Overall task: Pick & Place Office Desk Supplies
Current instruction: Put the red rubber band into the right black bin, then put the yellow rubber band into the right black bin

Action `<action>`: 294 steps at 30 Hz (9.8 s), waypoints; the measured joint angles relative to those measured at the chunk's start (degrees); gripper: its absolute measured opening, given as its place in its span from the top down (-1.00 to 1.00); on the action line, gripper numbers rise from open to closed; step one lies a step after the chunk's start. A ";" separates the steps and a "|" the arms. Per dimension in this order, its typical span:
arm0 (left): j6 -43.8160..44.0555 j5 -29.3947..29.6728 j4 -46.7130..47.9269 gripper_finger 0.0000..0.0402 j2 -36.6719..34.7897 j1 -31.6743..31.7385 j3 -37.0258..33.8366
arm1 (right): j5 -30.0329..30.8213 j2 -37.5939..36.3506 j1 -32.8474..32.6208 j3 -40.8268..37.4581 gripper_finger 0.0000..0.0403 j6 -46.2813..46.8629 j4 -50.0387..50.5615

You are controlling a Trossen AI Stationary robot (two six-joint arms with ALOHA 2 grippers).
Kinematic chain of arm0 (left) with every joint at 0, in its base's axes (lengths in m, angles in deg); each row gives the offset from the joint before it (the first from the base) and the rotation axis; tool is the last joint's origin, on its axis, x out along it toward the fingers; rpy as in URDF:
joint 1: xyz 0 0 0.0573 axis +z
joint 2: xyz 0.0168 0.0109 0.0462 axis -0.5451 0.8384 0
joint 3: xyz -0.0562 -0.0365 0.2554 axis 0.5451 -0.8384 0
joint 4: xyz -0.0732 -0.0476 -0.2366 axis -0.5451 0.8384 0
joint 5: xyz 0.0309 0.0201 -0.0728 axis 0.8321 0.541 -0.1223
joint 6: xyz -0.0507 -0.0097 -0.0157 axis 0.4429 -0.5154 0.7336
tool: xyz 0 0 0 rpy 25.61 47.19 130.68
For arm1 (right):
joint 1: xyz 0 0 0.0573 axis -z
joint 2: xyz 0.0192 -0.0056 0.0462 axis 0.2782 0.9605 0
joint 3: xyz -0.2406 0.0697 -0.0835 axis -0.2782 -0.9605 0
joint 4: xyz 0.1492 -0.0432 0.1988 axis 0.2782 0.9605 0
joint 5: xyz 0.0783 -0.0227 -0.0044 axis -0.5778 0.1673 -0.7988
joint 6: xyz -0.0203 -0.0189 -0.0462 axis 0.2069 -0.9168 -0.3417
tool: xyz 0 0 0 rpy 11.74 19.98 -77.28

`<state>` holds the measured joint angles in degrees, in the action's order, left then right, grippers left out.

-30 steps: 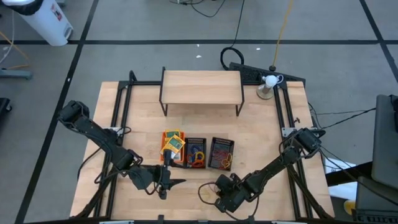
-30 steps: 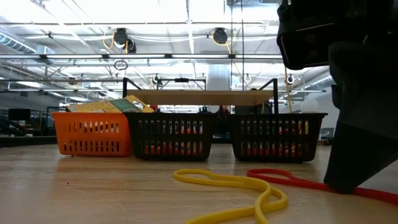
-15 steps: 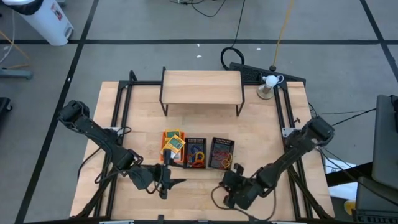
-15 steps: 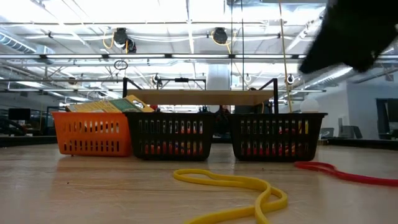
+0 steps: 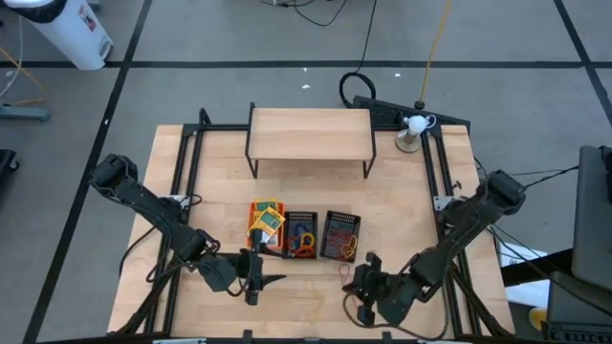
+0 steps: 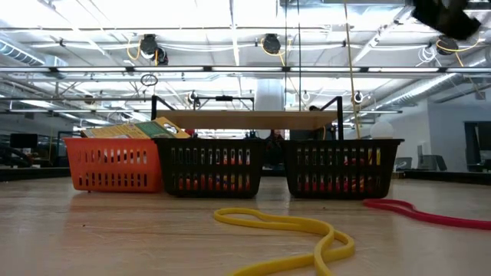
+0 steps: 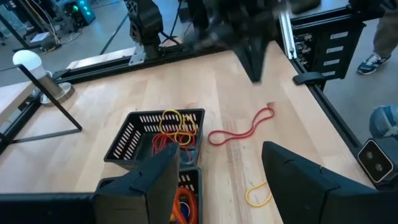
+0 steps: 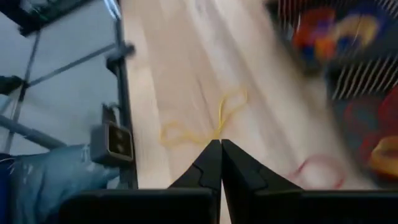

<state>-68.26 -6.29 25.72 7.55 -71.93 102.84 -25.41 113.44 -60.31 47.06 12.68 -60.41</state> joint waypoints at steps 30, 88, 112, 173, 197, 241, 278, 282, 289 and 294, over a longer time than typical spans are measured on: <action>-4.81 -0.04 1.58 -0.12 0.00 0.00 0.00 | -6.49 16.28 -1.36 0.04 0.50 24.81 -5.63; -1.66 -3.06 2.92 -0.12 -0.02 0.92 0.00 | 6.29 21.02 -7.18 0.24 0.42 29.94 3.08; -1.44 -3.15 3.30 -0.12 -0.02 0.96 0.00 | 8.70 24.04 -8.05 0.09 0.42 27.03 6.68; 4.11 -3.05 2.73 -0.12 -0.02 7.15 0.00 | 32.90 3.25 4.24 6.43 1.00 -25.33 4.77; 3.30 -3.19 2.75 -0.12 -0.02 7.13 0.00 | 25.78 3.27 9.06 3.70 1.00 1.81 26.75; 1.23 -5.00 2.71 -0.12 -0.02 7.10 0.00 | 10.15 3.29 11.81 -0.48 -0.34 -8.02 2.83; -6.36 0.44 1.16 -0.12 -0.02 -3.99 0.00 | 8.97 29.98 -0.74 16.13 -0.28 10.69 -6.09; -7.49 0.42 1.57 -0.12 -0.02 -3.94 0.00 | 8.98 29.94 0.27 16.26 -0.28 12.25 -2.84; -9.05 0.44 2.09 -0.12 -0.02 -3.93 0.00 | 7.09 29.63 2.63 16.33 -0.28 12.18 -0.87; -9.16 0.46 2.21 -0.12 -0.02 -3.11 0.00 | 4.17 29.52 4.62 16.39 -0.28 13.44 1.03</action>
<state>-77.42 -5.83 27.93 7.53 -75.03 102.84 -21.24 142.96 -55.69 63.46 26.12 -59.39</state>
